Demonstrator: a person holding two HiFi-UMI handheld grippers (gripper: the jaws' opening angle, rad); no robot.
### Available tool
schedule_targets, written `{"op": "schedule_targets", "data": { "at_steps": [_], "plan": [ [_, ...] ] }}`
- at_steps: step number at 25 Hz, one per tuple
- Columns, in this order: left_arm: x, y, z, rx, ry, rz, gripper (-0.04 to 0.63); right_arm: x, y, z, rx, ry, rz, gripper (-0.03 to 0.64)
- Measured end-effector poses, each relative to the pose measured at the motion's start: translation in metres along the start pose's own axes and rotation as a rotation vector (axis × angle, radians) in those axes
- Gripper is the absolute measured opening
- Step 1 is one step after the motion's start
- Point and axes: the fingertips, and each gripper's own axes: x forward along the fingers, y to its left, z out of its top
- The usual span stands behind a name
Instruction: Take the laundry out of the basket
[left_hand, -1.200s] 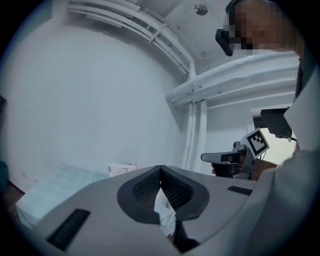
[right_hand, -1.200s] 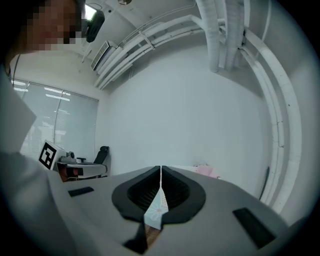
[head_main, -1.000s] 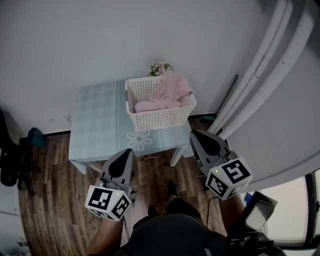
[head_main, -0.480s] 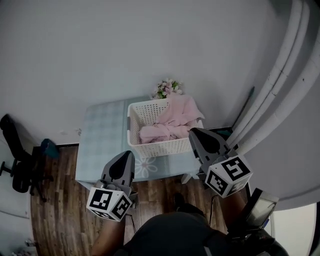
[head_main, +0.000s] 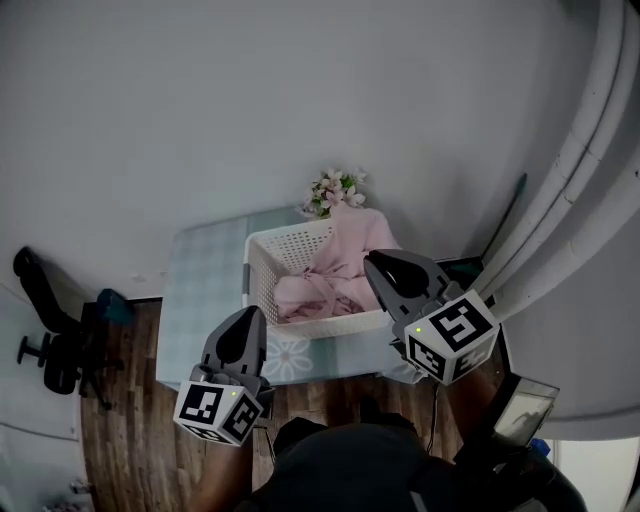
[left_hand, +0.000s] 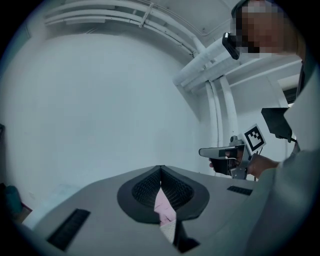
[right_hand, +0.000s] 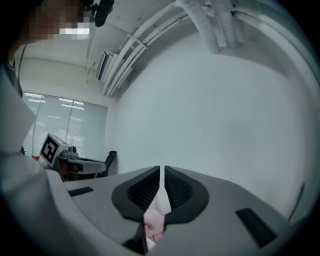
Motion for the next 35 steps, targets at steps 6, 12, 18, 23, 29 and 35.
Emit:
{"op": "schedule_targets", "data": {
  "at_steps": [6,12,18,23,29,35],
  "plan": [
    [0.010,0.026,-0.003,-0.014,0.006,0.023,0.009,0.038,-0.006,-0.012,-0.003,0.055,0.037,0.023],
    [0.004,0.062,-0.002,-0.016,0.007,0.018,0.009,0.084,0.007,-0.030,-0.059,0.170,0.092,0.205],
    [-0.001,0.096,-0.004,-0.045,-0.008,0.039,0.009,0.133,0.042,-0.078,-0.284,0.406,0.318,0.444],
    [-0.006,0.109,-0.007,-0.043,0.002,0.056,0.009,0.154,0.041,-0.144,-0.383,0.646,0.442,0.495],
    [-0.009,0.123,-0.018,-0.064,0.028,0.098,0.009,0.163,0.037,-0.231,-0.438,0.903,0.565,0.508],
    [-0.010,0.132,-0.026,-0.073,0.046,0.138,0.009,0.172,0.025,-0.301,-0.479,1.059,0.626,0.525]
  ]
}}
